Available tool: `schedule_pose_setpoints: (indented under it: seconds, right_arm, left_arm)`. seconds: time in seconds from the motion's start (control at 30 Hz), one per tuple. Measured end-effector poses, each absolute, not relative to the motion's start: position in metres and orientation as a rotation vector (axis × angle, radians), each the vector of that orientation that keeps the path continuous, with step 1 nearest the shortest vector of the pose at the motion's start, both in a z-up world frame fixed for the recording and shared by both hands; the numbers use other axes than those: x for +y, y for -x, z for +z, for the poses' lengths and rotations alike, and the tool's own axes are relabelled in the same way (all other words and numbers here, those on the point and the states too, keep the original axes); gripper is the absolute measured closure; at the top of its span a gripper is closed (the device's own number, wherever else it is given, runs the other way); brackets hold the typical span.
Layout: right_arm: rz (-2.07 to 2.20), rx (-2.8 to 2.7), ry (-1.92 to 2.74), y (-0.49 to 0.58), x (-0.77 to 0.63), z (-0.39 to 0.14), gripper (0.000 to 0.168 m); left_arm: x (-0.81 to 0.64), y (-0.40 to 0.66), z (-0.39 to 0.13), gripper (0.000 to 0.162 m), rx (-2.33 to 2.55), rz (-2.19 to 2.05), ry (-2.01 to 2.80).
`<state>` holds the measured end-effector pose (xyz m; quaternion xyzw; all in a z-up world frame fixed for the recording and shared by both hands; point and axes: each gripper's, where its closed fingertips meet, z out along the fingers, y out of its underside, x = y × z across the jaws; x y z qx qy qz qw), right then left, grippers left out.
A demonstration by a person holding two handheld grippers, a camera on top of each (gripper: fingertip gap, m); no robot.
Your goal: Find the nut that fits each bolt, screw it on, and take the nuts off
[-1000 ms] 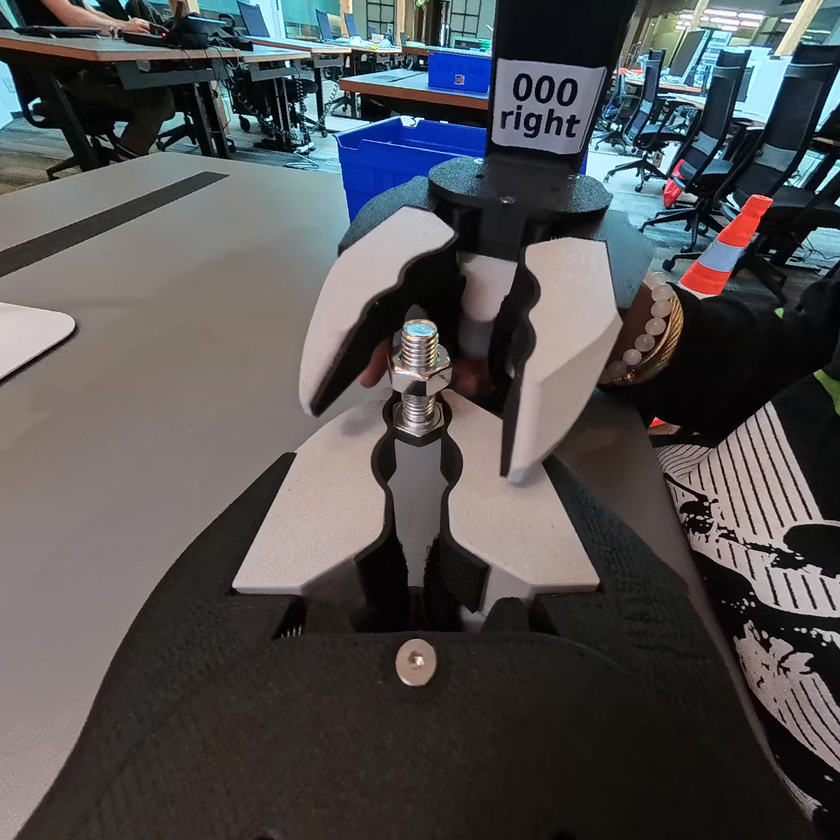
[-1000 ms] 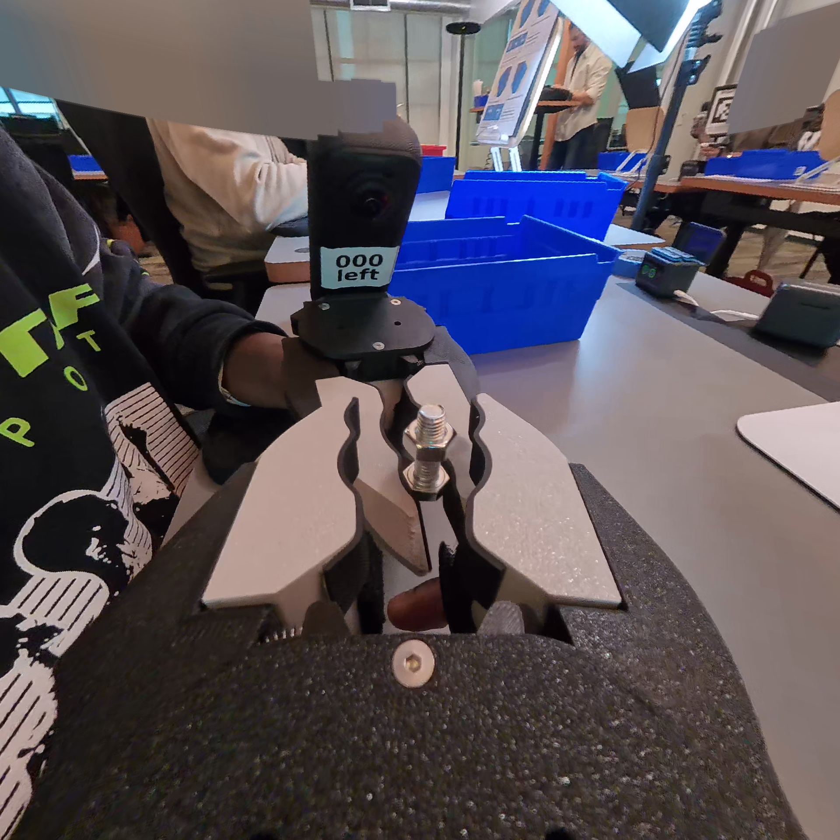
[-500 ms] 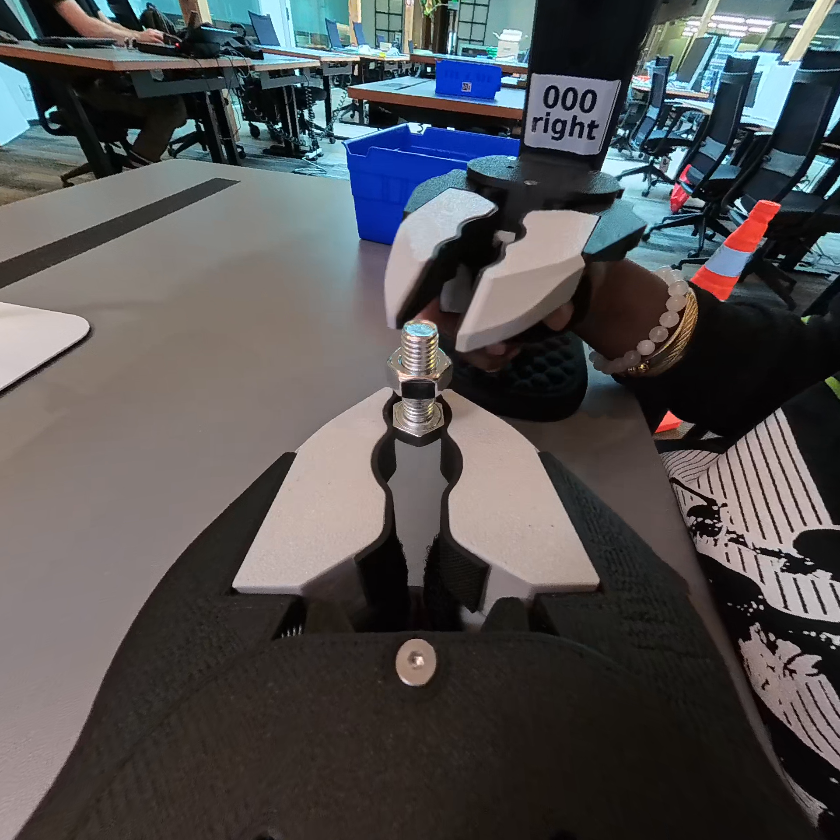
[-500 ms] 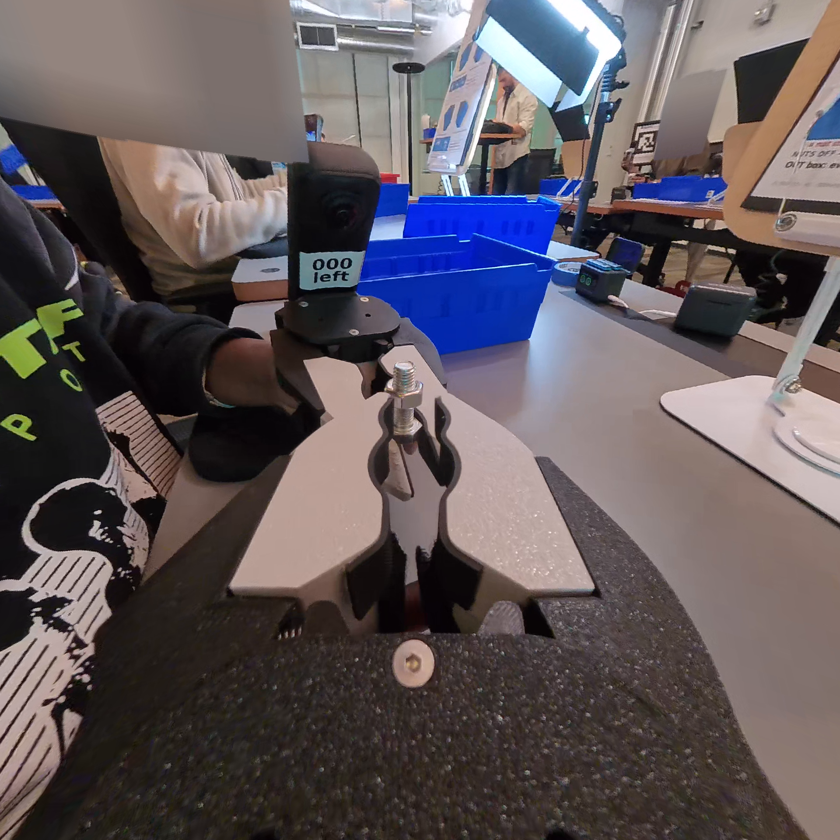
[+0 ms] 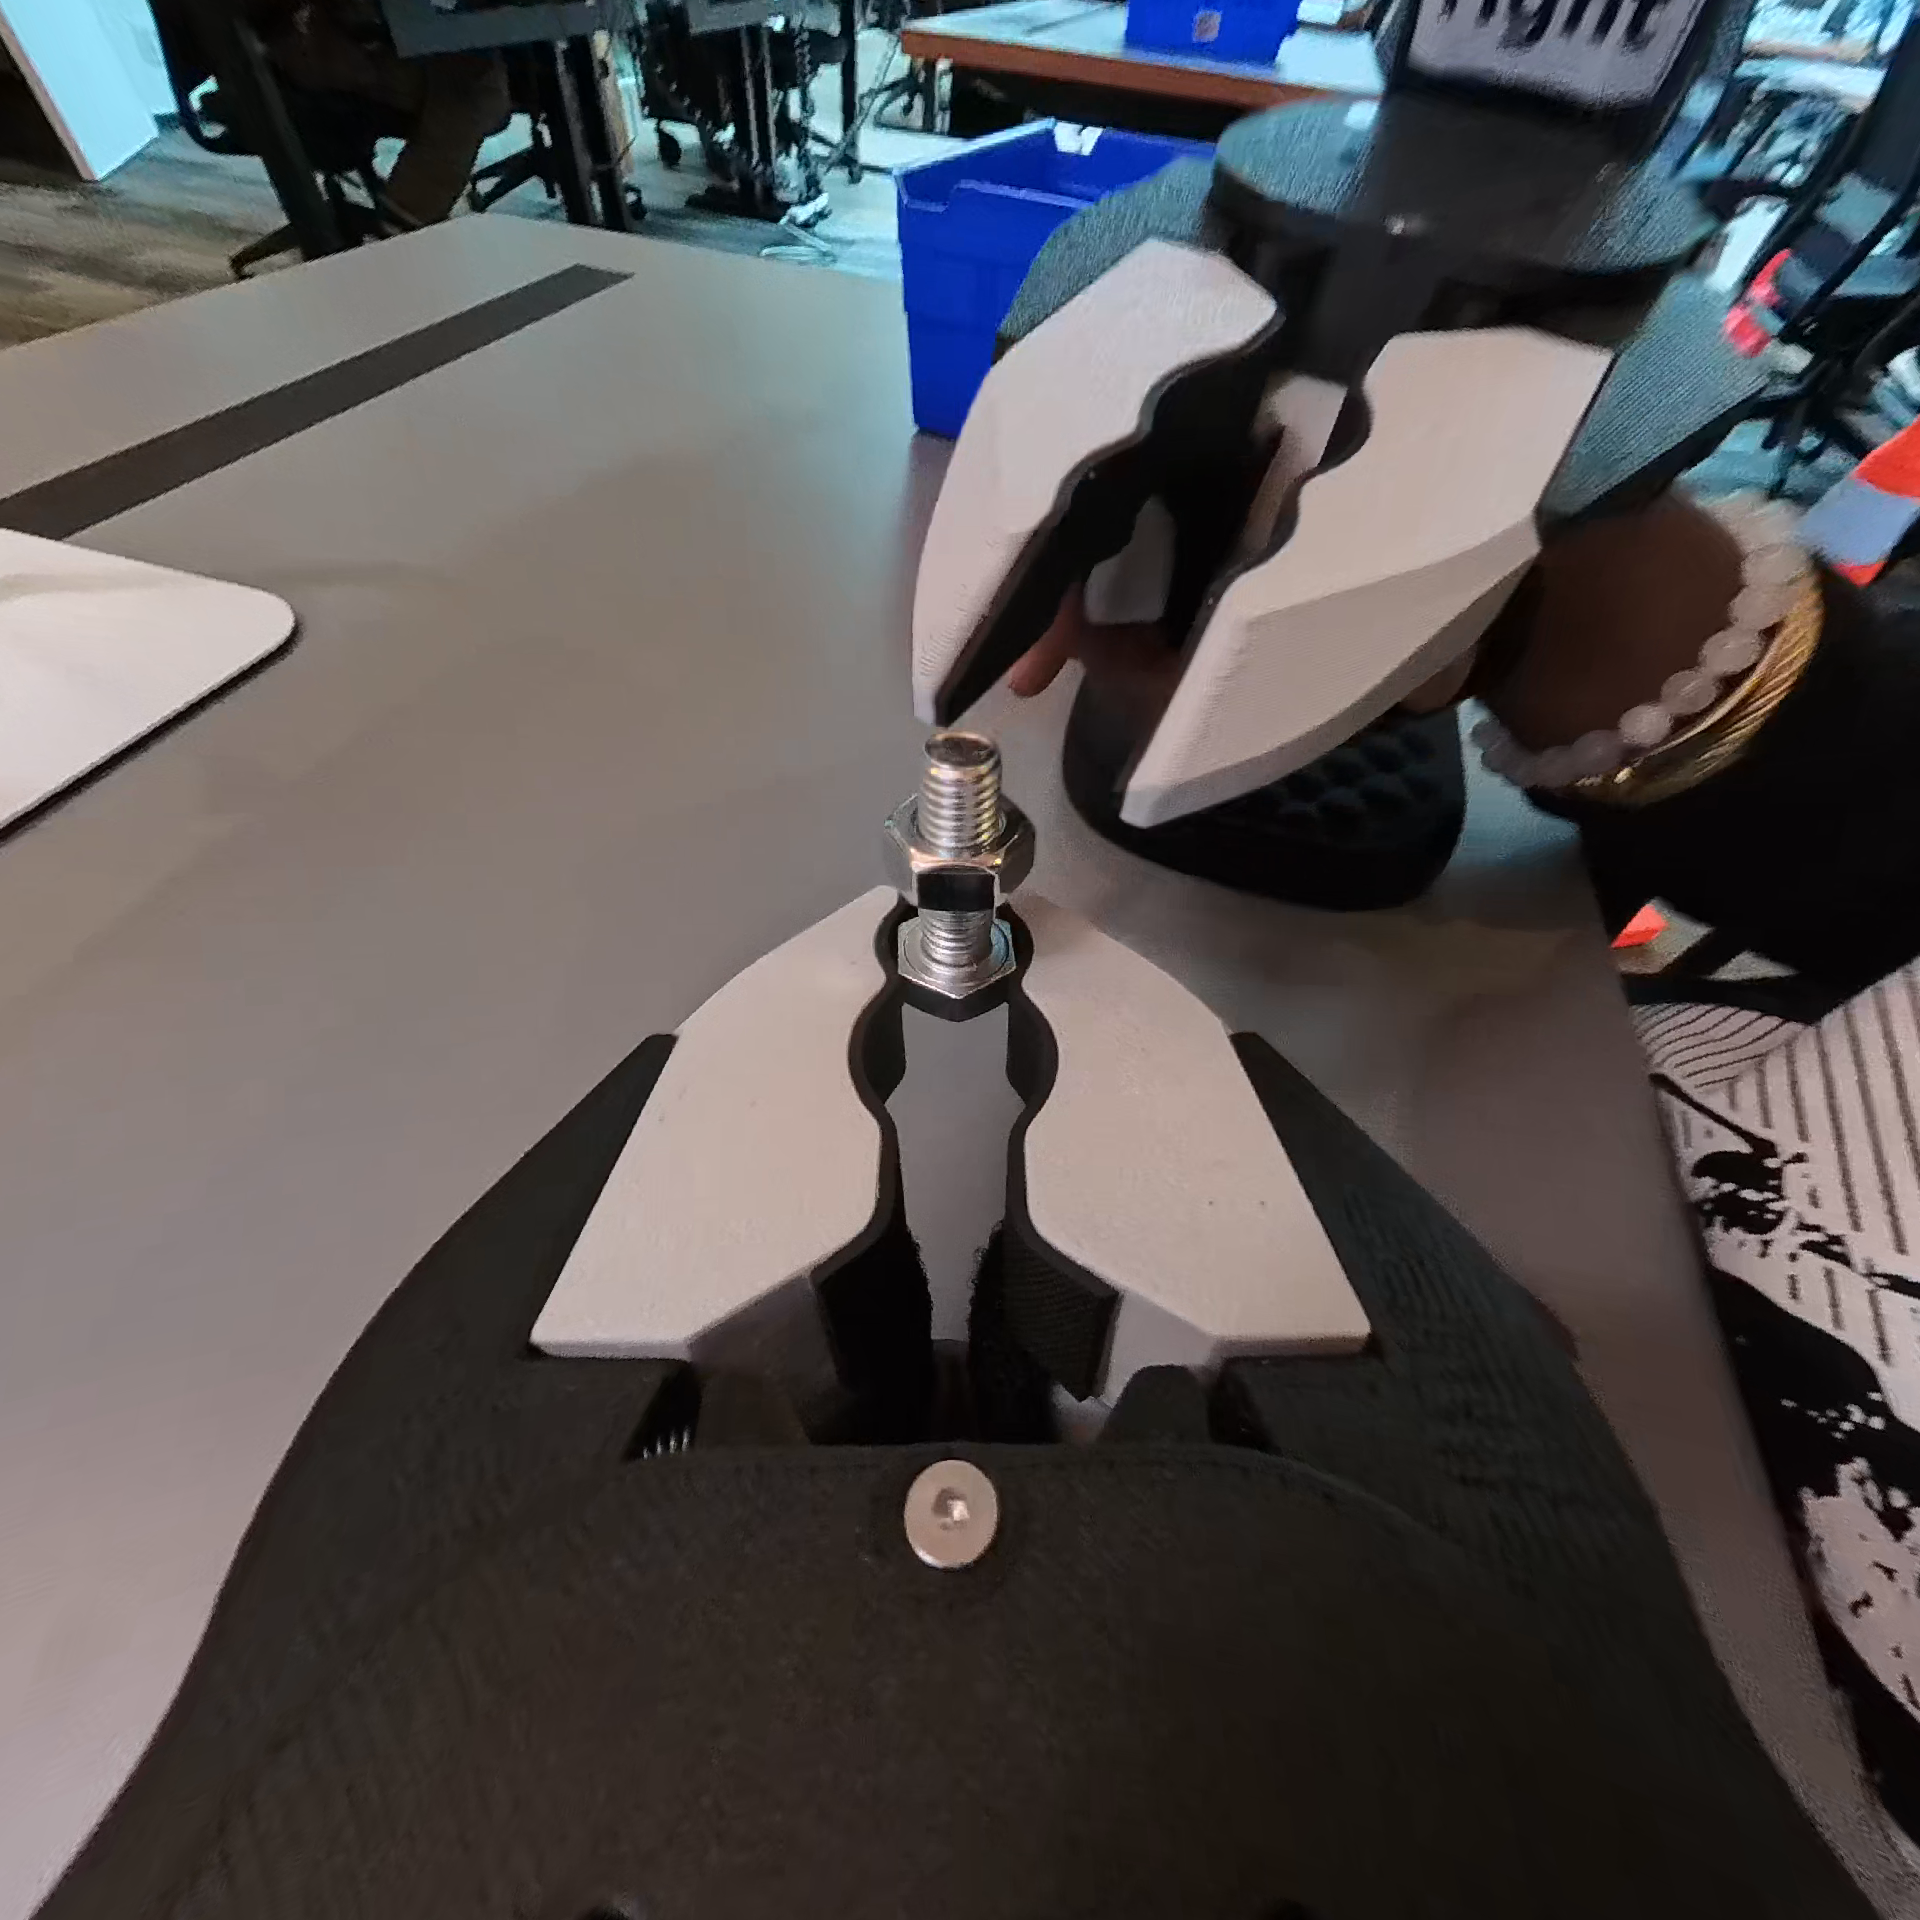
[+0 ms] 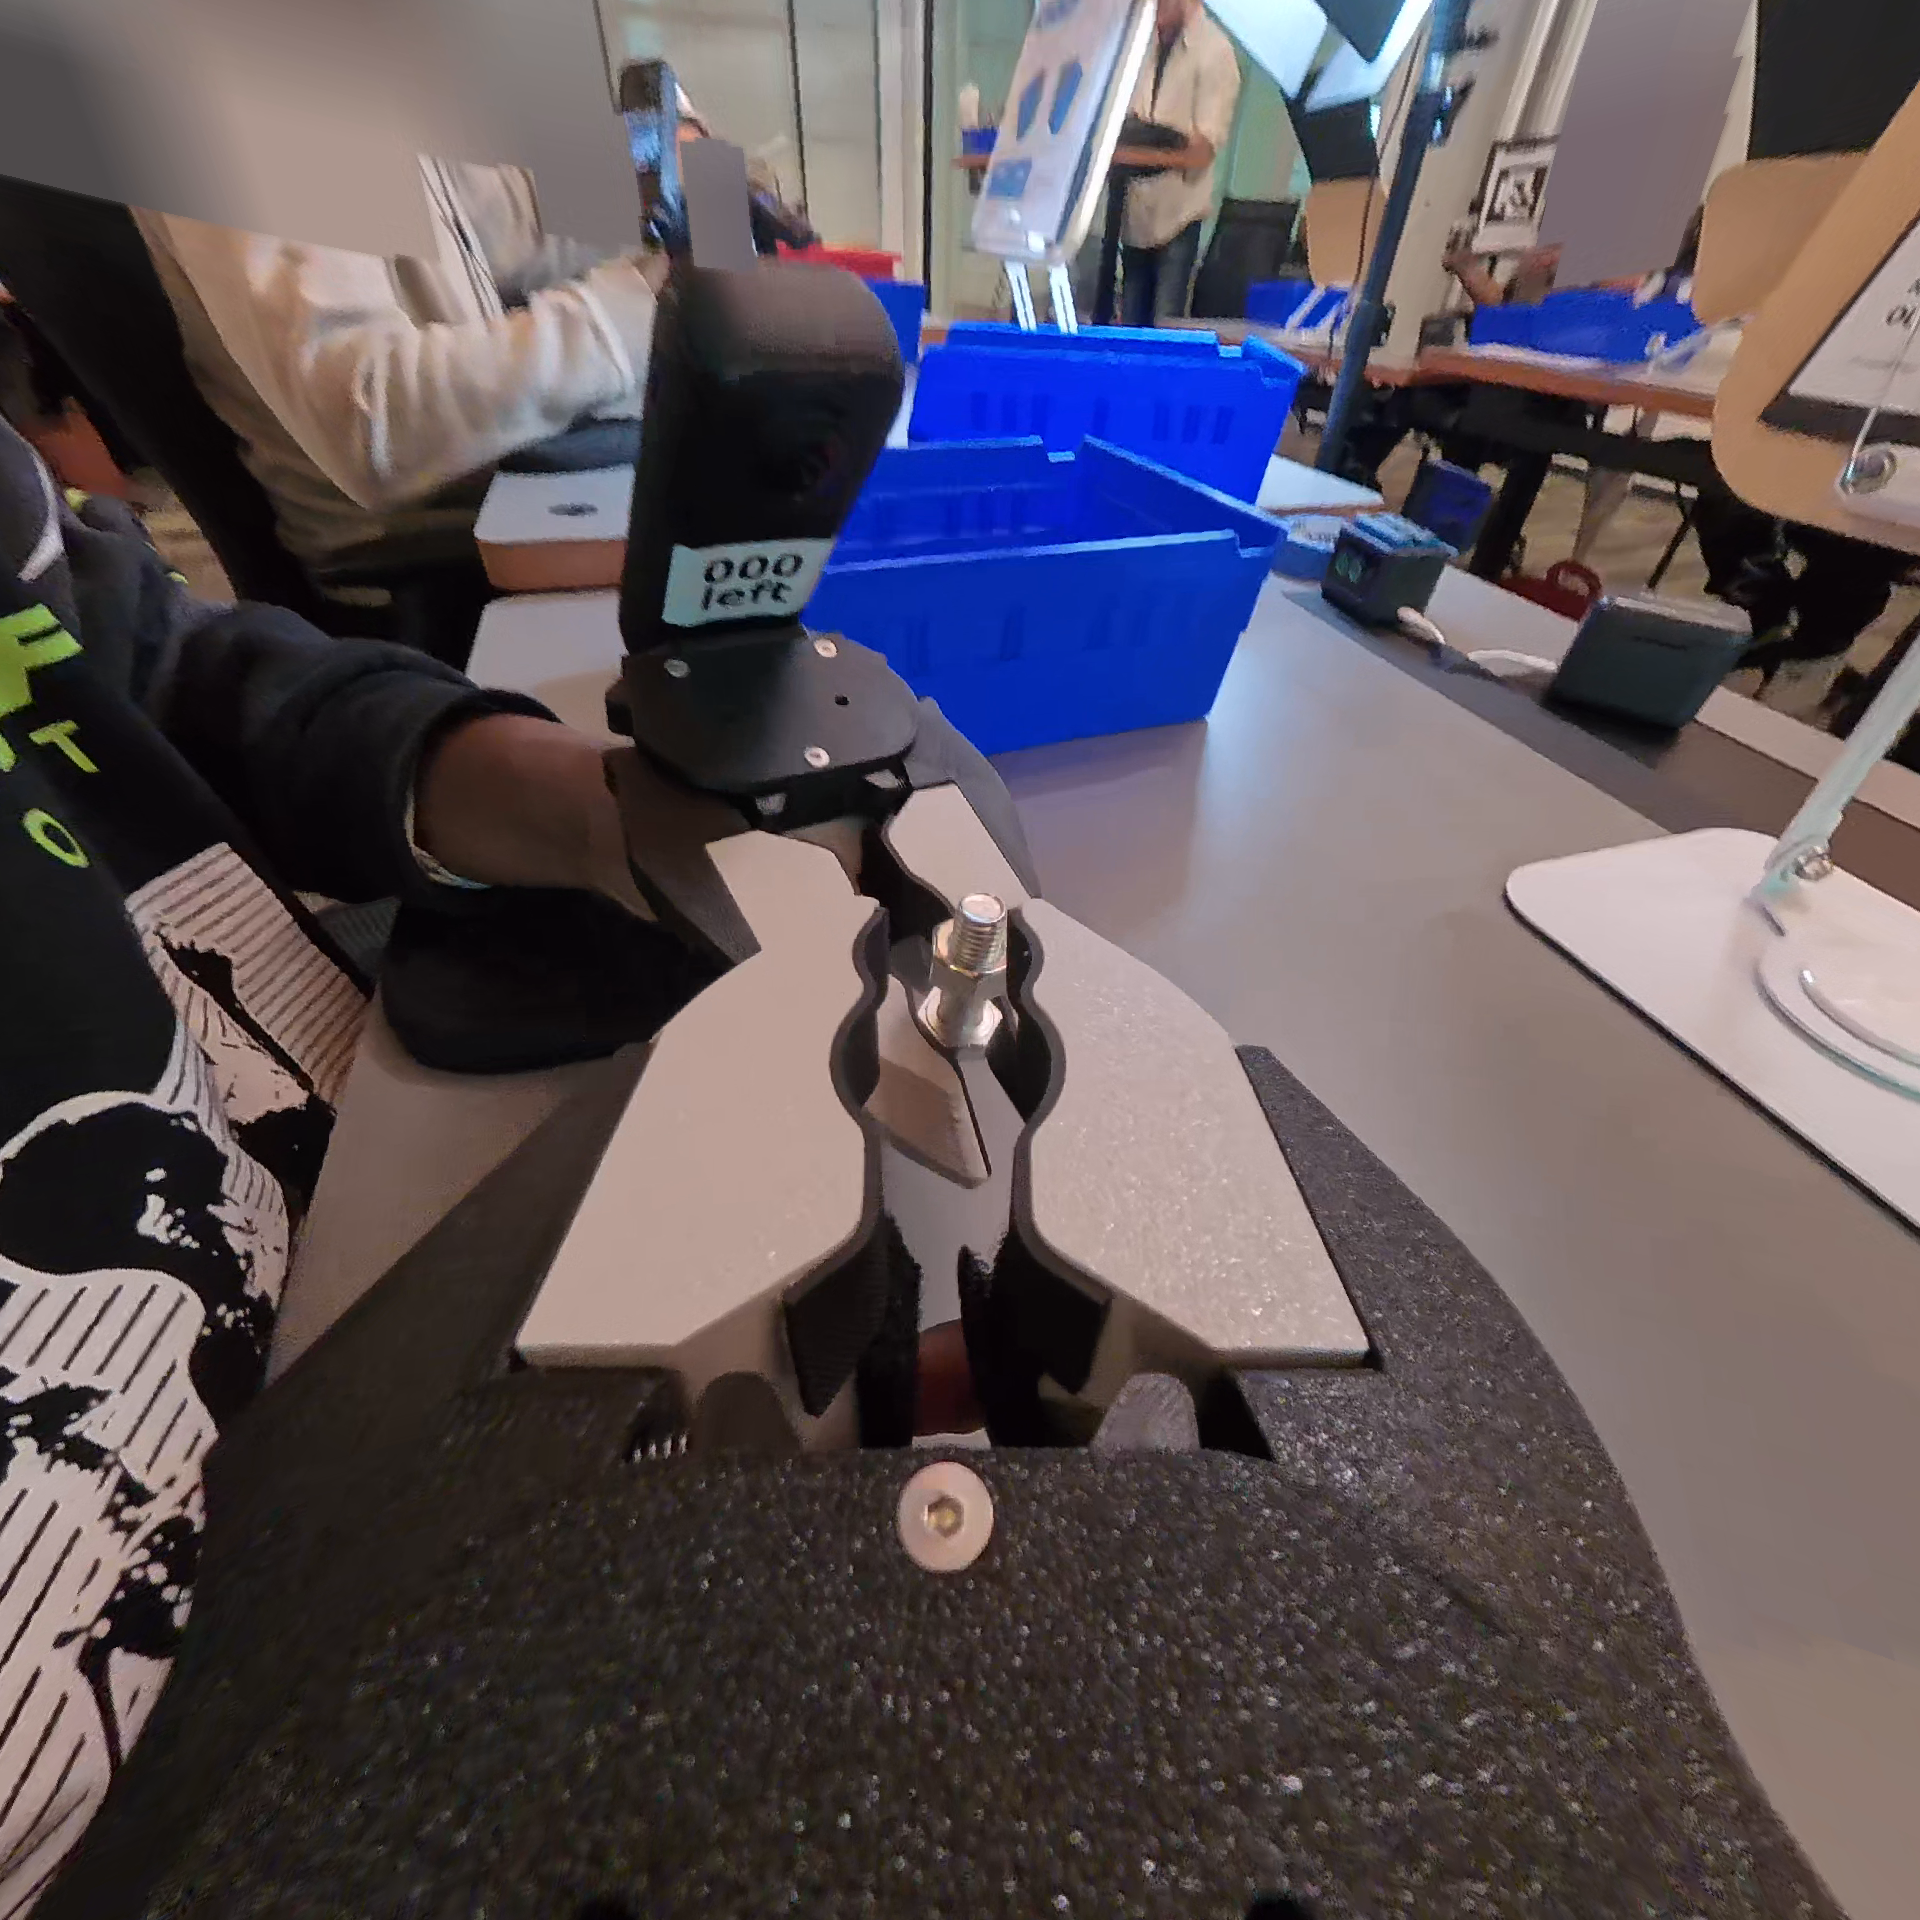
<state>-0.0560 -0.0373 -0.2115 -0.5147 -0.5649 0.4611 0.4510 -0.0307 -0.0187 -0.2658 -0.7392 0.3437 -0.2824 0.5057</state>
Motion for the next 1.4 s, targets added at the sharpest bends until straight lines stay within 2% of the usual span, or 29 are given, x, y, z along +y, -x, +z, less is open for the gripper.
schedule_pose_setpoints:
  seconds: [0.33, 0.6, 0.73, 0.8, 0.93, 1.17, 1.27, 1.4]
  right_arm:
    - [0.95, -1.535, 1.402, 0.057, -0.032, -0.227, 0.155]
    - [1.078, -1.457, 1.419, 0.053, -0.031, -0.215, 0.158]
    - [1.16, -1.301, 1.472, 0.032, -0.015, -0.197, 0.159]
    - [1.146, -1.242, 1.486, 0.016, -0.006, -0.187, 0.159]
    - [0.911, -1.136, 1.541, -0.042, 0.024, -0.162, 0.159]
    - [0.205, -0.619, 1.808, -0.24, 0.102, -0.122, 0.158]
    - [0.091, -0.463, 1.923, -0.307, 0.123, -0.139, 0.159]
    - [0.038, -0.339, 2.092, -0.36, 0.148, -0.19, 0.159]
  left_arm:
    - [-0.016, 0.034, -0.277, 0.147, 0.912, -0.516, 1.809]
    - [-0.018, 0.03, -0.264, 0.146, 0.882, -0.566, 1.738]
    - [-0.019, 0.027, -0.245, 0.111, 0.777, -0.731, 1.689]
    - [-0.019, 0.028, -0.237, 0.101, 0.723, -0.802, 1.662]
    - [-0.02, 0.028, -0.23, 0.087, 0.693, -0.827, 1.639]
    - [-0.023, 0.024, -0.234, 0.085, 0.743, -0.795, 1.652]
    - [-0.022, 0.023, -0.239, 0.085, 0.764, -0.763, 1.665]
    - [-0.02, 0.025, -0.241, 0.086, 0.766, -0.74, 1.67]
